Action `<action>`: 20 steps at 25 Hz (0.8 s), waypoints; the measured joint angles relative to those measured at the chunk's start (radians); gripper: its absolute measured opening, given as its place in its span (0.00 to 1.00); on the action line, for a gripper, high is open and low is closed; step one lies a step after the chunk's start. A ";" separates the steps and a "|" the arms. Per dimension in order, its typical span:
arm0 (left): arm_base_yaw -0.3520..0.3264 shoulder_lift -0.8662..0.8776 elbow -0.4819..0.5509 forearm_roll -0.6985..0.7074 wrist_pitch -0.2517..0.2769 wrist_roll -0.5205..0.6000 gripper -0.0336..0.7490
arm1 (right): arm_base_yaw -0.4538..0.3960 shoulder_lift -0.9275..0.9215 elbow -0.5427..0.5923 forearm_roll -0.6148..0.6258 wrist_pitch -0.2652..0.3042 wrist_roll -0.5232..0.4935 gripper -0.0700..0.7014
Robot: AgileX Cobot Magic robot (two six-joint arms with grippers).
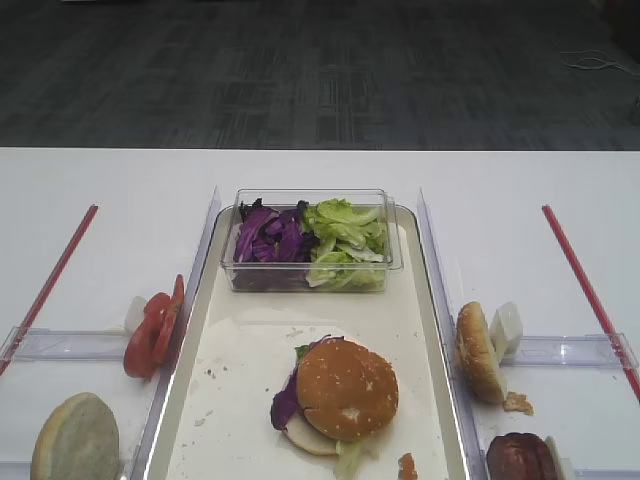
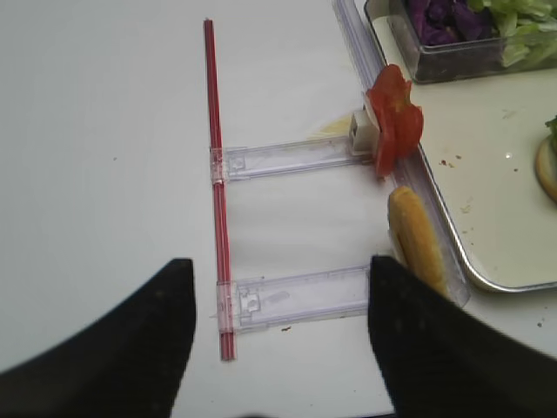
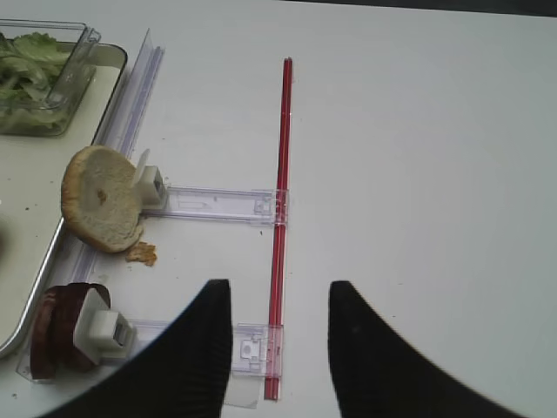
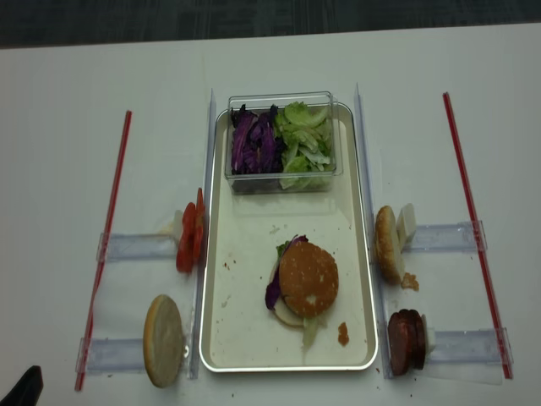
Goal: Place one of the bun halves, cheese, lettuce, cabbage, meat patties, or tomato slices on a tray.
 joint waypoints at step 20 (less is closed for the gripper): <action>0.000 0.000 0.000 0.000 0.000 0.000 0.57 | 0.002 0.000 0.002 0.012 -0.001 0.011 0.97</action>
